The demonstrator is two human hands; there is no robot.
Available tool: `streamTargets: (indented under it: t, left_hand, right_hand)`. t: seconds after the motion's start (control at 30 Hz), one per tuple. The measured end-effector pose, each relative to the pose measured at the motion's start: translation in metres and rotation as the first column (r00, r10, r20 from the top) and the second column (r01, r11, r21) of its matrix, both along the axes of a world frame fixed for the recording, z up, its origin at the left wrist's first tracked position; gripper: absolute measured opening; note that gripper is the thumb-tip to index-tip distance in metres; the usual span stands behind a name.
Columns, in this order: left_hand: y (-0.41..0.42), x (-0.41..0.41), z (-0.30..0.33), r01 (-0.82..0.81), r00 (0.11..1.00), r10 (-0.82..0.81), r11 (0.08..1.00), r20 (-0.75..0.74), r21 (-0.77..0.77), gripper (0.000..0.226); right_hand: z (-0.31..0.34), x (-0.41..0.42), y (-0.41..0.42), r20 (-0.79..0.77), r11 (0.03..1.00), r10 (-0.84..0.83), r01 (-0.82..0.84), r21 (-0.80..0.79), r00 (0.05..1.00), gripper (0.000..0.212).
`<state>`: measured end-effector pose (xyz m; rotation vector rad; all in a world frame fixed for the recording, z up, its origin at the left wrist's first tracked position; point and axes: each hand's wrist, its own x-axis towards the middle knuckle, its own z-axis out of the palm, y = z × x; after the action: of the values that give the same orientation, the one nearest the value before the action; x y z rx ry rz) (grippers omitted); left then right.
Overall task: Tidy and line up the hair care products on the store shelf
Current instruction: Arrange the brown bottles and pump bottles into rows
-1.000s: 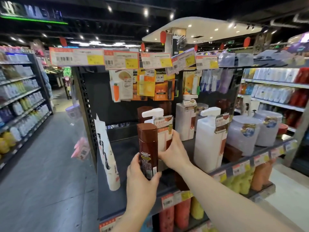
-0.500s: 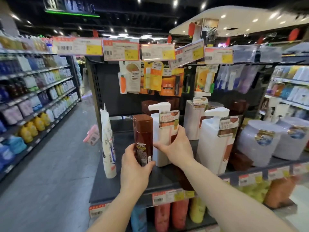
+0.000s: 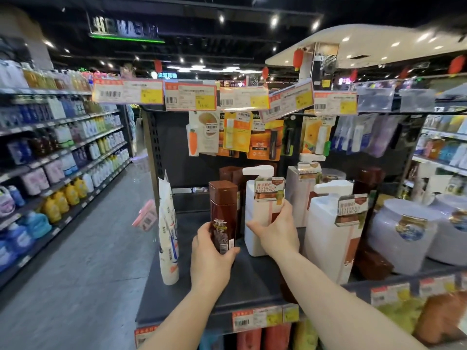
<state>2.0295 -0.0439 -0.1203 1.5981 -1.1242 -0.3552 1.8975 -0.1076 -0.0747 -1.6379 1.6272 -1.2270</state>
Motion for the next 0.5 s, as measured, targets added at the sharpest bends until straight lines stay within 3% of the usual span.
streamTargets:
  t: [0.17,0.27,0.4,0.5]
  left_hand:
    - [-0.002,0.002,-0.002,0.011,1.0,-0.011,1.0,-0.003,-0.008,0.079]
    - [-0.002,0.004,-0.004,0.018,1.0,-0.018,1.0,-0.002,-0.018,0.077]
    - [-0.006,0.005,-0.005,0.017,1.0,-0.017,1.0,0.0,-0.026,0.076]
    - [-0.012,0.005,-0.004,0.028,1.0,-0.028,0.999,-0.006,-0.018,0.078]
  right_hand:
    - [0.009,-0.003,0.005,-0.022,0.995,0.008,-0.005,0.101,1.0,0.111]
    - [0.012,-0.015,0.033,-0.178,0.981,0.134,-0.105,0.163,0.975,0.099]
    - [-0.01,-0.032,0.085,-0.635,0.968,0.249,-0.174,0.179,0.732,0.081]
    - [-0.026,-0.037,0.097,-0.708,0.967,0.251,-0.142,0.21,0.661,0.074]
